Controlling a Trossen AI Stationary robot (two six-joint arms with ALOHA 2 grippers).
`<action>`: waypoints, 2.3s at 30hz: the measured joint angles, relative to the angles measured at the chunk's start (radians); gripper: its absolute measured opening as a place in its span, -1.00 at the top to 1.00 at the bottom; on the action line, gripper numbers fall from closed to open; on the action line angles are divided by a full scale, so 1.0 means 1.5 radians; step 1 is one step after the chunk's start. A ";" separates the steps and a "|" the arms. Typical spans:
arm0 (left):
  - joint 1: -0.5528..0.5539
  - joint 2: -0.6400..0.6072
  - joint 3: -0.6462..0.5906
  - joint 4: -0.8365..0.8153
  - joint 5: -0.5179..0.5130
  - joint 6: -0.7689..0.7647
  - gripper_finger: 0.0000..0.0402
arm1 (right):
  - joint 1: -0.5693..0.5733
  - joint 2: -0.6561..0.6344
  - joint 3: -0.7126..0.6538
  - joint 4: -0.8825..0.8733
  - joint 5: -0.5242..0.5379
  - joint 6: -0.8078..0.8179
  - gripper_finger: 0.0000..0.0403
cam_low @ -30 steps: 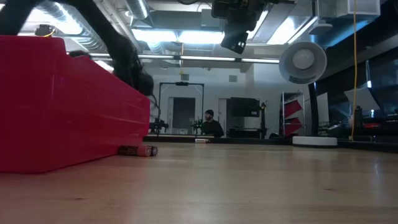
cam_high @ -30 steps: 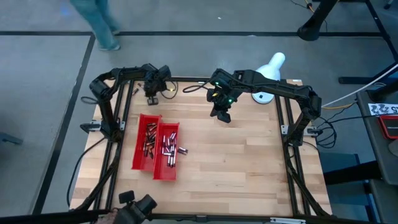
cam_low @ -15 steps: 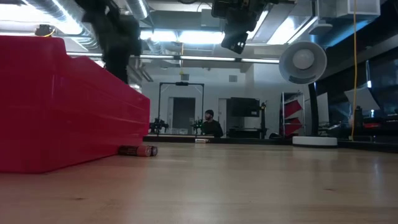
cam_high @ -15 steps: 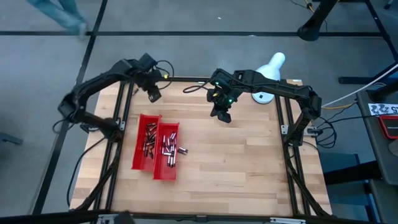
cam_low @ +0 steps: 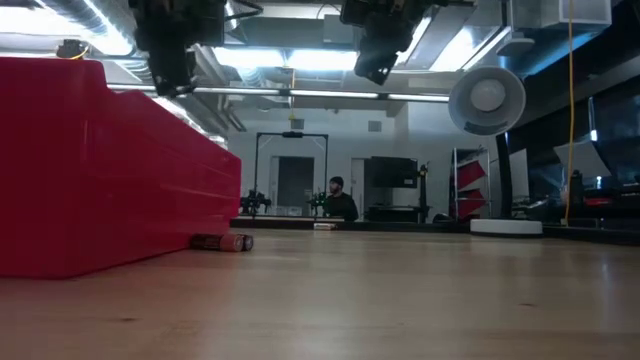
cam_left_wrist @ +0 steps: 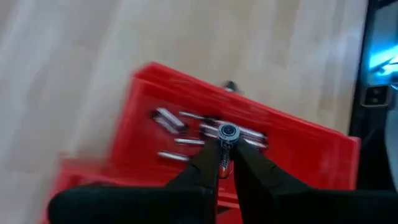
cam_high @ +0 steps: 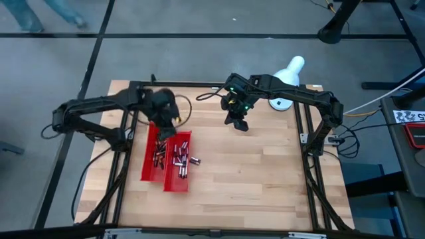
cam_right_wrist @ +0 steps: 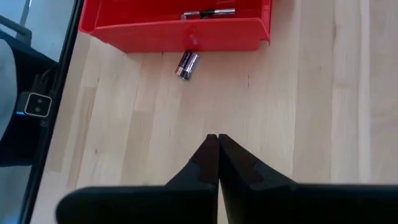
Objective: Sort batteries
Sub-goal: Put the silver battery into the right red bin
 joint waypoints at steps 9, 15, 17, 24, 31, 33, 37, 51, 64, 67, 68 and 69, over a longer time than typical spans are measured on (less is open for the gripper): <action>-0.151 0.003 -0.062 0.089 -0.017 -0.198 0.85 | 0.000 0.000 0.000 -0.009 0.000 -0.056 0.97; -0.184 0.003 -0.071 0.101 -0.089 -0.301 0.59 | 0.000 0.000 0.000 -0.027 0.000 -0.092 0.97; -0.189 0.003 -0.071 0.102 -0.104 -0.316 0.48 | 0.000 0.000 0.000 -0.027 0.000 -0.100 0.97; -0.191 0.003 -0.071 0.099 -0.125 -0.301 0.20 | 0.000 0.000 0.000 -0.026 -0.001 -0.103 0.97; -0.170 -0.002 -0.071 0.098 -0.124 -0.113 0.19 | 0.009 0.000 0.000 0.016 0.000 0.054 0.97; -0.164 -0.013 -0.071 0.084 -0.124 -0.043 0.21 | 0.024 0.000 0.000 0.055 0.023 0.106 0.97; -0.150 -0.054 -0.071 0.052 -0.124 0.076 0.24 | 0.074 0.000 0.000 0.118 0.100 0.218 0.97; -0.061 -0.247 -0.070 0.086 -0.111 0.225 0.27 | 0.306 0.034 0.001 0.216 0.493 0.513 0.97; -0.061 -0.289 -0.070 0.047 -0.087 0.151 0.27 | 0.366 0.183 0.000 0.284 0.511 0.510 0.44; -0.061 -0.299 -0.070 0.032 -0.087 0.137 0.27 | 0.377 0.209 0.000 0.281 0.569 0.508 0.20; -0.061 -0.302 -0.070 0.031 -0.087 0.131 0.27 | 0.380 0.219 0.000 0.281 0.581 0.508 0.13; -0.061 -0.304 -0.070 0.028 -0.087 0.128 0.27 | 0.381 0.228 0.000 0.283 0.588 0.508 0.07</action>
